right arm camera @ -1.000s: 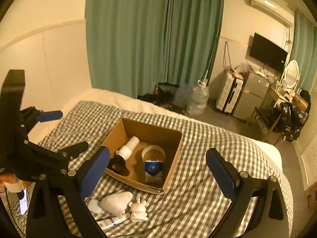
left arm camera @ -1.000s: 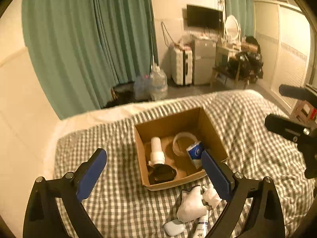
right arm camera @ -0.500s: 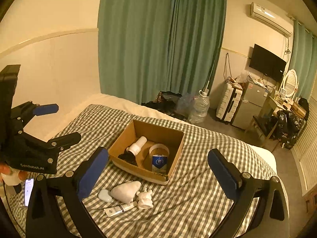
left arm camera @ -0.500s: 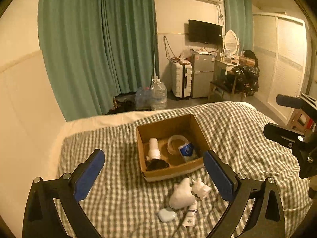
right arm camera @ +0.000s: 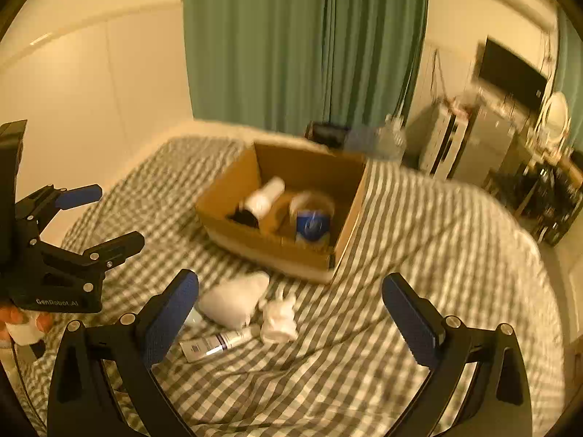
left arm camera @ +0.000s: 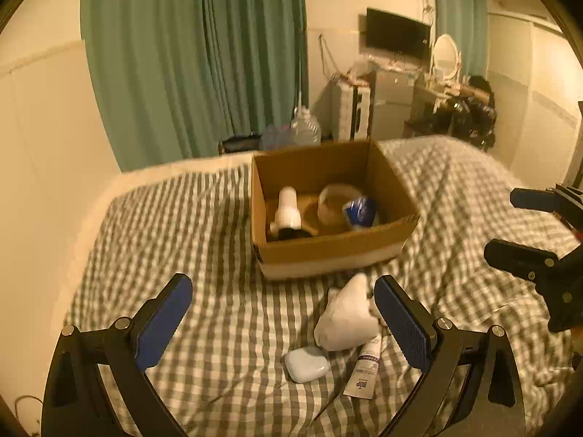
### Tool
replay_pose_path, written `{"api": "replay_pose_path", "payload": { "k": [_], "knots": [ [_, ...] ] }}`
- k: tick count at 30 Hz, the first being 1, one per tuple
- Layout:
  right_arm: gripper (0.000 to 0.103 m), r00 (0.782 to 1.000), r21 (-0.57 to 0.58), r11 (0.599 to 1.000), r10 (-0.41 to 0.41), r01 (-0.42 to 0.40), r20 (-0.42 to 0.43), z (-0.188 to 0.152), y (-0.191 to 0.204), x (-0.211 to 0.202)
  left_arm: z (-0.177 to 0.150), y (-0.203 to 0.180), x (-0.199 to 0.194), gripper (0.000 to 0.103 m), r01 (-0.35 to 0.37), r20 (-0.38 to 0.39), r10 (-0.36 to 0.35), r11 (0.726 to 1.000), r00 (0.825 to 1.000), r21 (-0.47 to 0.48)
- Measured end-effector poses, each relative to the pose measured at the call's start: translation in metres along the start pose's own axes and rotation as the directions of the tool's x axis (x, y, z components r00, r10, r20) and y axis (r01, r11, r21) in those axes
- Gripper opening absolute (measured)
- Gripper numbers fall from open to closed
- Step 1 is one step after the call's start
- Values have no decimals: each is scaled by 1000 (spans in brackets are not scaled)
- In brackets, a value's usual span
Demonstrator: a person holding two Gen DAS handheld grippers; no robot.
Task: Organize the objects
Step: 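Grasp the white glove with the left gripper, then grasp the white toy figure with right gripper while left lifts the glove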
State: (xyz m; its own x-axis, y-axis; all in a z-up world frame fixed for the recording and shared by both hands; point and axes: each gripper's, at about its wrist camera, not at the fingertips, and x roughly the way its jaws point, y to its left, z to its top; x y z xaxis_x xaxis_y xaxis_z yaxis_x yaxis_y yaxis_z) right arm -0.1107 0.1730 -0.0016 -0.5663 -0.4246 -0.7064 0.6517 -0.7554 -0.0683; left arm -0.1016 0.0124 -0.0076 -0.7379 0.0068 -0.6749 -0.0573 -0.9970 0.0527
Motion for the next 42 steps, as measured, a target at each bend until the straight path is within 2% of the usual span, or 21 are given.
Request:
{"api": "replay_pose_path", "payload": {
  "k": [3,8,12,14,18,20,24,26,27,28,29,31,33,37,42],
  "knots": [
    [101,998,2,1000,1,-1,-56,-13,-4,30,-15,-9,28,103,5,-38,-5,1000,999,5],
    [101,987,3,1000,7,-7,-161,-35,-8,83,-42,-27,74,103,81,-129,-76,996,989,37],
    [98,974,8,1000,25,-24,-227,-47,-12,113,-56,-41,106,103,78,-209,-58,993,976,89],
    [98,967,19,999,44,-40,-250,-51,-16,122,-58,-43,117,103,86,-242,-64,993,968,83],
    [98,960,56,996,82,-70,-267,-53,-22,129,-60,-48,141,103,164,-292,-148,986,945,31],
    [98,955,69,995,90,-74,-281,-55,-24,132,-59,-51,150,103,196,-300,-183,980,936,15],
    [94,947,81,994,93,-71,-308,-55,-23,141,-60,-54,168,102,271,-316,-275,961,908,-57],
    [91,945,82,995,87,-64,-316,-56,-23,143,-62,-56,172,93,299,-326,-302,952,896,-61],
    [91,945,81,995,83,-60,-317,-56,-23,142,-62,-58,171,73,330,-327,-332,942,885,-63],
    [91,945,79,995,77,-55,-317,-56,-22,142,-62,-60,168,61,368,-321,-370,927,872,-68],
    [91,946,78,996,71,-49,-316,-56,-22,141,-62,-61,165,60,371,-314,-370,927,874,-58],
    [90,947,74,997,60,-38,-316,-56,-21,140,-62,-63,158,57,341,-294,-331,940,897,-16],
    [90,948,73,997,49,-28,-315,-56,-22,139,-62,-56,150,57,298,-284,-293,954,913,-29],
    [90,946,73,997,42,-20,-321,-53,-19,141,-65,-40,133,57,208,-280,-209,978,937,-33],
    [86,931,20,1000,26,-20,-365,-51,-2,159,-65,-16,116,57,146,-240,-148,989,959,-26]
  ]
}}
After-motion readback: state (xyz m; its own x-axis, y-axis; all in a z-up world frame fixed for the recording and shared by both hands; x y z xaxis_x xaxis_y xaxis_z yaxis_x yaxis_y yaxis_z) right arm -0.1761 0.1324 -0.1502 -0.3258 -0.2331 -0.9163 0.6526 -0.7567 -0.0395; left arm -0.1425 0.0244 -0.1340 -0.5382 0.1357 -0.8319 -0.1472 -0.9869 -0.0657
